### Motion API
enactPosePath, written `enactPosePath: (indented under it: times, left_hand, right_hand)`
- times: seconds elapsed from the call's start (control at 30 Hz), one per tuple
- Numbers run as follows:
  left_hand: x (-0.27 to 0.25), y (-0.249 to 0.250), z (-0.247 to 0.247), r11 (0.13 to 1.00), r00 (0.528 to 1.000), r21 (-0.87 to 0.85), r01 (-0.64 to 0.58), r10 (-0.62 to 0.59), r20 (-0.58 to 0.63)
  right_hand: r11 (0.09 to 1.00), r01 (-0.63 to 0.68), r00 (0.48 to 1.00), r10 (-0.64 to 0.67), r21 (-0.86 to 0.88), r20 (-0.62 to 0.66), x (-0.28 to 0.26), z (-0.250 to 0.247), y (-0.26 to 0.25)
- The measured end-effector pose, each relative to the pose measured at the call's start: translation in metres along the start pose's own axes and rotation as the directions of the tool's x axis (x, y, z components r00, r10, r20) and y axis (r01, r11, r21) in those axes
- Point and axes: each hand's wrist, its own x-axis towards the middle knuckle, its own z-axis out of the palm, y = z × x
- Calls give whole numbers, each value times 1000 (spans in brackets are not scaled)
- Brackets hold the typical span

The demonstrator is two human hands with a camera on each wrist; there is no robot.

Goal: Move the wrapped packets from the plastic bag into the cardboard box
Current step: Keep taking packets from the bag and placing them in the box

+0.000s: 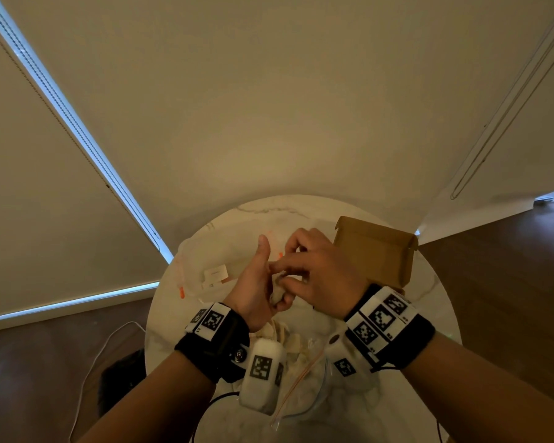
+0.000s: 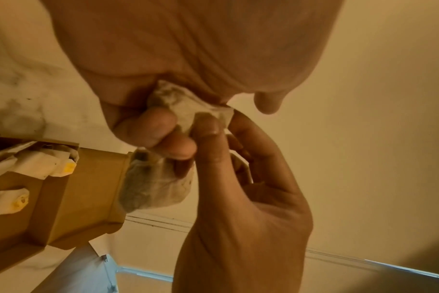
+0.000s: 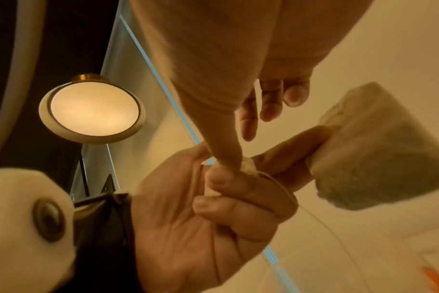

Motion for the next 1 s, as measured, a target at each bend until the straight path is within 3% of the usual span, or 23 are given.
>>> enactPosePath:
  times: [0.13, 0.23, 0.33, 0.43, 0.6, 0.73, 0.83, 1.0]
  left_hand:
    - [1, -3, -7, 995, 999, 88, -40, 39, 14]
    - [6, -6, -24, 967, 989, 249, -50, 82, -119]
    - [12, -7, -40, 922, 943, 377, -81, 193, -269]
    - [11, -3, -43, 874, 894, 462, -148, 318, -316]
    - [8, -1, -35, 829, 867, 511, -227, 411, -282]
    - [4, -4, -25, 838, 894, 459, -296, 412, -175]
    - [2, -8, -16, 856, 906, 390, -339, 409, -110]
    - [10, -14, -11, 848, 879, 373, -376, 454, -147]
  right_hand:
    - [981, -52, 998, 46, 185, 38, 0, -7, -2]
    - [912, -200, 979, 173, 359, 106, 0, -22, 1]
    - [891, -280, 960, 250, 358, 128, 0, -34, 9]
    - [860, -327, 945, 298, 391, 134, -1, -39, 14]
    - [839, -382, 924, 350, 387, 152, -2, -42, 20]
    - [842, -406, 914, 360, 356, 188, -1, -38, 18]
    - [882, -368, 930, 343, 295, 136, -2, -31, 23]
    - [833, -408, 909, 409, 374, 82, -6, -25, 28]
